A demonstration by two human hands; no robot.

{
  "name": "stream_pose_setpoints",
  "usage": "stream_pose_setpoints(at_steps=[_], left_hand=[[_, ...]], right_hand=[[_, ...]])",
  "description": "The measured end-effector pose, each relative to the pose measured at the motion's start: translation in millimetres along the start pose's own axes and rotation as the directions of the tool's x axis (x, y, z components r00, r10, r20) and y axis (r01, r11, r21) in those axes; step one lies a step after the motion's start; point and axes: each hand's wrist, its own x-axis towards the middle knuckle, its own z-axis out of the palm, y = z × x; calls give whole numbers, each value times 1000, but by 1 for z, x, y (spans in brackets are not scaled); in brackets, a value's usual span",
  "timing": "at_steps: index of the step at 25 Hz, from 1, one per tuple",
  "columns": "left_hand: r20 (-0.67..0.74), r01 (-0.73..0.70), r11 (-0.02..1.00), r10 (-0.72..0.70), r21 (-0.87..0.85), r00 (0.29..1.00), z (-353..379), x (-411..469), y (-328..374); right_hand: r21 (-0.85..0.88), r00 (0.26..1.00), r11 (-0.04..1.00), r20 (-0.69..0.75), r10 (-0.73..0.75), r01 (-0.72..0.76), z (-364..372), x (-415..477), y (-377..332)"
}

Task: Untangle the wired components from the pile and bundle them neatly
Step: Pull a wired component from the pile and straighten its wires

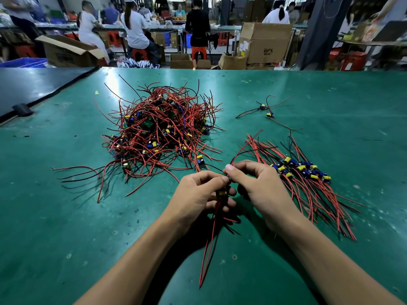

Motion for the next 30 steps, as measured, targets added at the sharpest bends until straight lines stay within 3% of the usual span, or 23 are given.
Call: stream_pose_setpoints(at_steps=[5,8,12,14,17,20,25,27,30], left_hand=[[89,45,998,-50,48,995,2,-5,1],[53,33,998,-36,53,998,6,-5,0],[-7,-13,997,14,72,1000,7,-5,-2],[25,-29,996,27,88,999,6,-5,-3],[86,-40,993,30,115,996,5,-6,-1],[123,-29,992,14,125,992,5,-6,-1],[139,-52,986,30,161,990,5,-5,-3],[120,-58,983,37,174,992,5,-5,-6],[78,-57,988,46,141,996,6,-4,-6]], right_hand=[[269,977,941,114,178,-203,-2,3,-1],[349,942,880,202,267,-324,1,1,-1],[186,982,972,148,118,-145,1,0,2],[189,981,969,138,134,-159,-1,0,1],[368,957,884,111,267,-290,-3,4,0],[444,955,850,44,295,-283,-7,13,0],[583,899,695,163,407,-421,-13,16,-4],[525,918,758,142,370,-387,-13,16,-3],[315,978,926,87,189,-207,-10,11,0]])
